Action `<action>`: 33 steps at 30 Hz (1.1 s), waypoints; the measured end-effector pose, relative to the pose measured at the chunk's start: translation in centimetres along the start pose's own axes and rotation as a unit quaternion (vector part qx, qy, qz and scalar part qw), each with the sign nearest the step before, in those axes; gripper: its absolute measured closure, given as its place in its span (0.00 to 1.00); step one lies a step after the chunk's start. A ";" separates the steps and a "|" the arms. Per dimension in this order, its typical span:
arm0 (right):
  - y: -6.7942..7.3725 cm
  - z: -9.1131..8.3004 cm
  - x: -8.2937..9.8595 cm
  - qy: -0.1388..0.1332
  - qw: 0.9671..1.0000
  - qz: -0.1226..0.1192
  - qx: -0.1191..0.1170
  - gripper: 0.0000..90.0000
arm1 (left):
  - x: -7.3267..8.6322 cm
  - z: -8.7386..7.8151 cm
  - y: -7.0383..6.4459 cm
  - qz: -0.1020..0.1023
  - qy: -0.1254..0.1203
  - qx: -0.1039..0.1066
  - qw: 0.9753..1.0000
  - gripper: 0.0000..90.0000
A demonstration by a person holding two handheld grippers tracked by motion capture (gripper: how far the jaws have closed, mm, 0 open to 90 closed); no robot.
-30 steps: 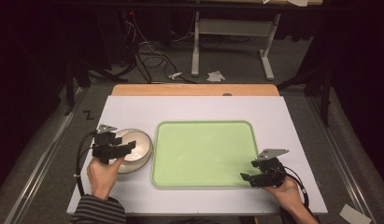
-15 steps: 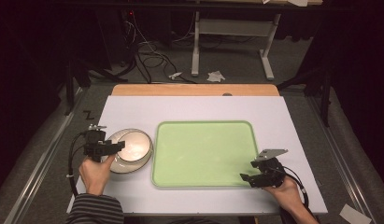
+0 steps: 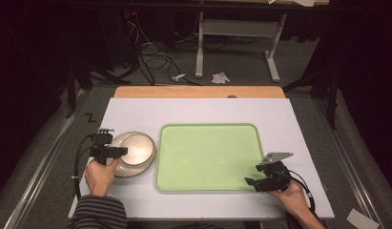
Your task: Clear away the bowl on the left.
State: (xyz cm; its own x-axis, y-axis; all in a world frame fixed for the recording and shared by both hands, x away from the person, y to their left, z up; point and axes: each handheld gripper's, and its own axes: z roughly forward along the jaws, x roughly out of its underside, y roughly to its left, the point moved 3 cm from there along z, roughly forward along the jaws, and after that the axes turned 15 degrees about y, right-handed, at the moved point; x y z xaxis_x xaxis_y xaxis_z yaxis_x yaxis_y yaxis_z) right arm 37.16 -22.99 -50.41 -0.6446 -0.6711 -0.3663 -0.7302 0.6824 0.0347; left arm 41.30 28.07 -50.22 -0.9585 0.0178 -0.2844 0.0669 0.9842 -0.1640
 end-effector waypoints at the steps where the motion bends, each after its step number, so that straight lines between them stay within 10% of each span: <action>1: 0.0 0.0 0.0 0.000 1.000 0.000 0.000 0.37 | 0.0 0.1 0.0 -0.001 0.001 -0.001 1.000 0.60; 33: 0.1 0.0 0.0 0.001 1.000 -0.001 0.001 0.37 | -0.1 0.6 -0.2 -0.004 0.013 0.062 0.998 0.89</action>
State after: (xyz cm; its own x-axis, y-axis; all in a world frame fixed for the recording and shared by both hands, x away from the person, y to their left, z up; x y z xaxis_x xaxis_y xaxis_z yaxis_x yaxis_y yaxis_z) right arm 37.08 -22.93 -50.40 -0.6434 -0.6730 -0.3648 -0.7312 0.6814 0.0325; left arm 41.57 27.79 -50.71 -0.9661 0.0172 -0.2576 0.0922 0.9549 -0.2821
